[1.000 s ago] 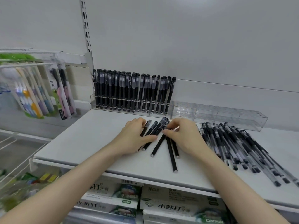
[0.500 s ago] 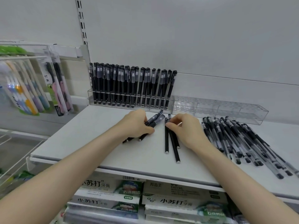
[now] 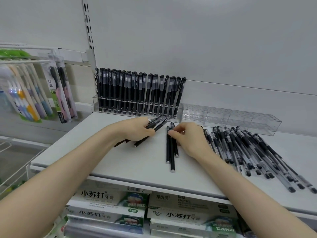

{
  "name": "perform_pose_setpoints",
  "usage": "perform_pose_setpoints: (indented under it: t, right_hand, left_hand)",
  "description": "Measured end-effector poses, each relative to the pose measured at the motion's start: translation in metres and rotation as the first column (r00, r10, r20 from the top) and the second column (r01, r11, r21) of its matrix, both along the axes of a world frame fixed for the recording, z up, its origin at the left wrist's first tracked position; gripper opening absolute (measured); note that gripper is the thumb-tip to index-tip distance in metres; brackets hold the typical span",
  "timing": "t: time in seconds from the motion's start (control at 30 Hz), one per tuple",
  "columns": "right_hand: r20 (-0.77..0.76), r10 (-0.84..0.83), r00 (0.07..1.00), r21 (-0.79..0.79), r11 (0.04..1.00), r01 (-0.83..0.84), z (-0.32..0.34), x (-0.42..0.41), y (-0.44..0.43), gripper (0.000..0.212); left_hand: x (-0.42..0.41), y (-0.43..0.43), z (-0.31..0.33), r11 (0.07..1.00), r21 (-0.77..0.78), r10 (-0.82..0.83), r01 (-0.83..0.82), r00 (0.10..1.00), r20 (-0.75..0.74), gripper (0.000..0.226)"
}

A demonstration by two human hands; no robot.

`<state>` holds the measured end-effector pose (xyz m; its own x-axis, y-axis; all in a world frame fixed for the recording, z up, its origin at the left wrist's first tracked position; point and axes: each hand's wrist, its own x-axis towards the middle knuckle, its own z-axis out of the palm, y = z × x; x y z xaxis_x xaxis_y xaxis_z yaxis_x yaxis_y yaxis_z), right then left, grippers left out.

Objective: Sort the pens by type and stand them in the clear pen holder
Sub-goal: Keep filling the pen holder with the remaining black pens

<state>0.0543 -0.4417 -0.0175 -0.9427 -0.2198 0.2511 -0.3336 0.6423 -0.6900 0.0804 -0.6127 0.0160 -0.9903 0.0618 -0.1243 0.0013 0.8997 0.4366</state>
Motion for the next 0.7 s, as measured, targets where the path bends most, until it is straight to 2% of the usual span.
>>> perform_pose_setpoints:
  t: [0.07,0.17,0.23,0.3,0.43,0.57,0.63,0.7]
  right_hand:
    - [0.009,0.024,1.000,-0.013,1.000,-0.024,0.000,0.000,-0.001,0.017]
    - [-0.031,0.041,0.999,-0.083,0.996,-0.044,0.004,0.004,-0.003,0.021]
    - [-0.034,0.107,0.994,-0.247,0.963,-0.112,0.010,0.005,-0.005,0.027]
    - [0.012,0.217,0.976,-0.429,0.883,-0.191,0.017,0.006,-0.012,0.035]
    - [-0.092,0.246,0.965,-0.565,0.785,-0.254,0.033,0.005,-0.029,0.020]
    - [-0.161,0.184,0.970,-0.636,0.732,-0.245,0.049,-0.009,-0.045,0.008]
    - [-0.197,0.119,0.973,-0.644,0.732,-0.220,0.056,-0.017,-0.054,0.010]
    - [-0.265,0.040,0.963,-0.586,0.787,-0.194,0.059,-0.026,-0.063,0.022]
  left_hand:
    - [0.009,-0.008,0.000,0.981,0.191,0.020,-0.019,1.000,-0.005,0.023]
    - [0.022,-0.013,-0.003,0.857,0.515,0.006,0.026,0.998,-0.061,0.017]
    - [0.026,-0.012,-0.005,0.764,0.639,-0.028,0.090,0.994,-0.106,0.013]
    - [0.026,-0.011,-0.006,0.666,0.731,-0.084,0.148,0.989,-0.123,0.009]
    - [0.021,-0.015,-0.002,0.595,0.769,-0.135,0.231,0.973,-0.188,0.015]
    - [0.007,-0.034,0.005,0.606,0.772,0.033,0.190,0.964,-0.263,0.017]
    - [-0.002,-0.052,0.006,0.638,0.753,0.118,0.160,0.946,-0.301,0.013]
    - [-0.009,-0.069,0.007,0.653,0.740,0.137,0.162,0.935,-0.326,0.014]
